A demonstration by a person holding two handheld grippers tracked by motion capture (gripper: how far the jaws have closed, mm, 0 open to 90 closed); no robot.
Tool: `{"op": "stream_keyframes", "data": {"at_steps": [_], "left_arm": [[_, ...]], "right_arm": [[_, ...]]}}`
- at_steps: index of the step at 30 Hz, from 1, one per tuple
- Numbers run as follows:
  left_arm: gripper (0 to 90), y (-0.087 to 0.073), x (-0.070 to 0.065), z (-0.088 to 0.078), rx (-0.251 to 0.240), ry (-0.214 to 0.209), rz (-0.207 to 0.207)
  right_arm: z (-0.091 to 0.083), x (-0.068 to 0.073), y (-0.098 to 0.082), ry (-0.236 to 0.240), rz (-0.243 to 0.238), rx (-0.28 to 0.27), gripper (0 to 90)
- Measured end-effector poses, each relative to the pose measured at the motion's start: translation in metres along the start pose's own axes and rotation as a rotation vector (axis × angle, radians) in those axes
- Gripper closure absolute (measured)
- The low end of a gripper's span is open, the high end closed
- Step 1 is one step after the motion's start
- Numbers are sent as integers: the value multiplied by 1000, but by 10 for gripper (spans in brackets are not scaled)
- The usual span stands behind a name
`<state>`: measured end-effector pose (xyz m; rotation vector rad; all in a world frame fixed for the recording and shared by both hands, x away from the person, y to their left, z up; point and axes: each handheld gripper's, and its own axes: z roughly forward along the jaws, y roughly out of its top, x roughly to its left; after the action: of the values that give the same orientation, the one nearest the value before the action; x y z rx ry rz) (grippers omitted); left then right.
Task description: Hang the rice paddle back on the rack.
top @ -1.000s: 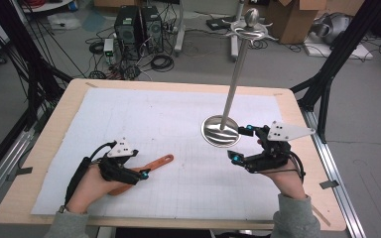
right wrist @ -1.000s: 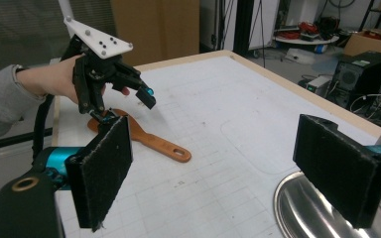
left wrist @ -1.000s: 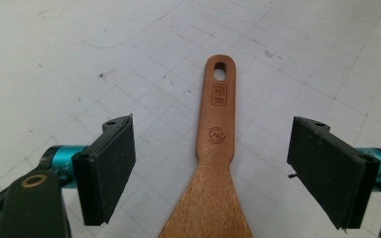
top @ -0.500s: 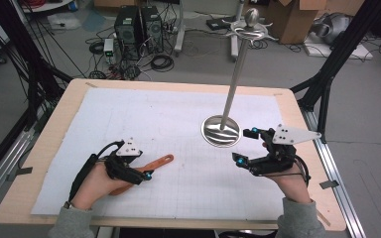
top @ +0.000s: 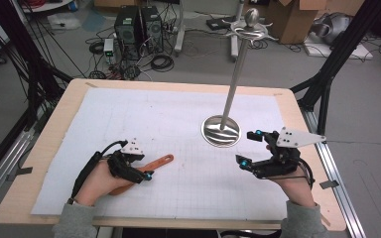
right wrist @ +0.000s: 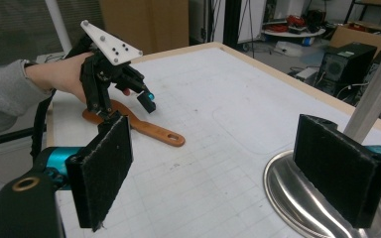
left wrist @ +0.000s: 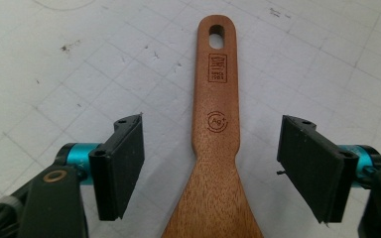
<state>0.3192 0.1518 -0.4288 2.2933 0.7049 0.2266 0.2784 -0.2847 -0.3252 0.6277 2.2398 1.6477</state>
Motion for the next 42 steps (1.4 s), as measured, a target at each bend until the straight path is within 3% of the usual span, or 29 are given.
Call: {"op": "stream_keyframes", "data": {"at_steps": [4, 12, 17, 24, 31, 42], "left_arm": [[334, 3, -1, 1, 14, 5, 17], [422, 8, 1, 1, 48, -31, 13], [449, 13, 1, 4, 77, -23, 38], [492, 19, 1, 9, 110, -17, 25], [518, 26, 0, 15, 154, -6, 49], [577, 32, -2, 17, 187, -5, 52]], "right_arm": [[-1, 1, -1, -1, -5, 5, 143], [-9, 3, -3, -5, 3, 8, 143], [-12, 3, -5, -14, 1, 11, 143], [-18, 6, -8, -19, 5, 22, 143], [-27, 7, -11, -40, 8, 21, 143], [-35, 9, -15, -54, 17, 29, 143]]}}
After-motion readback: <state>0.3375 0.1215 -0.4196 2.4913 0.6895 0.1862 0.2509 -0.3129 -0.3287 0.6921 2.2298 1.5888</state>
